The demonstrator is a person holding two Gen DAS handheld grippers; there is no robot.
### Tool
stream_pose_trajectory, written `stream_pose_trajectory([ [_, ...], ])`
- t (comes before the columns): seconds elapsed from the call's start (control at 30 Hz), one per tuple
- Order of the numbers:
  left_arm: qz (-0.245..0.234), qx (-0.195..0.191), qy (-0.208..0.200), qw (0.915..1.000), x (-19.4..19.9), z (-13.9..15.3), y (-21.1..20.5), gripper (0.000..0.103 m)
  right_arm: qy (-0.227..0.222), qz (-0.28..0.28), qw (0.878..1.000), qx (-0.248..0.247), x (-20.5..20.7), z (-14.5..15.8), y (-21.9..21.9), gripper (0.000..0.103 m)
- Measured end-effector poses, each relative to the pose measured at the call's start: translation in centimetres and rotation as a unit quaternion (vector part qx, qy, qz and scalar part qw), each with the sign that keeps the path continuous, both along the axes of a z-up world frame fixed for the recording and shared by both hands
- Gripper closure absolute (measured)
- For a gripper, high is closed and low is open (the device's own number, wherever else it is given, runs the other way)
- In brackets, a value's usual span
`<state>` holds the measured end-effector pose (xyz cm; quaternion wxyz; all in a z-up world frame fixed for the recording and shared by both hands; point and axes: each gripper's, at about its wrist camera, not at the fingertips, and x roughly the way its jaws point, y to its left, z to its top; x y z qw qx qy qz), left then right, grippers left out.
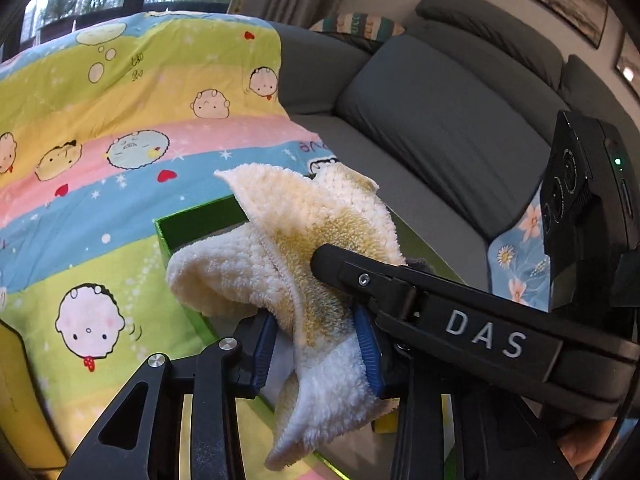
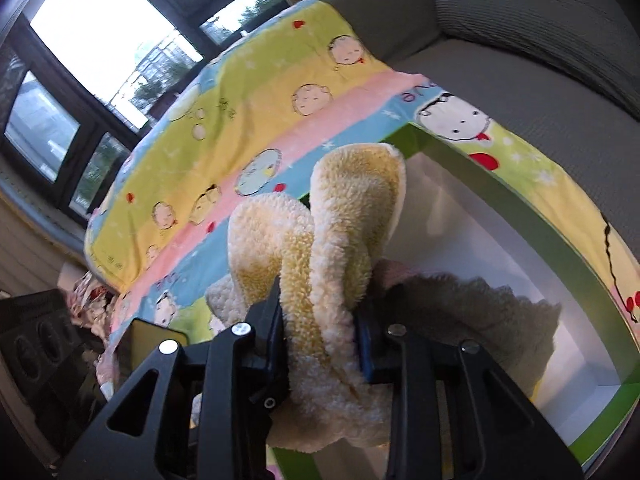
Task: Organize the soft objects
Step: 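Lower the beige towel into the green box and open both tools, then withdraw both tools and move them to the red-and-white knit sock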
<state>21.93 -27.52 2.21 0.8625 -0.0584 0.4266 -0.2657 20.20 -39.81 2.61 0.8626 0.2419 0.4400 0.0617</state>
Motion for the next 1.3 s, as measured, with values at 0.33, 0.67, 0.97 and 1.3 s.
stream_pose_trajectory([
  [0.33, -0.012, 0.022, 0.036, 0.9990, 1.0, -2.1, -2.2, 0.065, 0.034, -0.049, 0.998, 0.008, 0.0, -1.9, -2.8, 0.074],
  [0.67, -0.004, 0.061, 0.027, 0.9978, 1.3, -2.2, -2.7, 0.065, 0.045, -0.055, 0.997, 0.007, 0.3, -2.4, -2.6, 0.072],
  [0.97, 0.014, 0.060, -0.003, 0.9981, -0.3, -0.2, -1.0, 0.065, 0.022, -0.055, 0.998, -0.028, -0.7, -0.7, -2.1, 0.044],
  [1.3, 0.057, 0.053, -0.035, 0.9964, -5.1, 3.8, 4.7, 0.046, -0.063, -0.036, 0.996, -0.054, -4.8, 4.0, -0.3, 0.011],
])
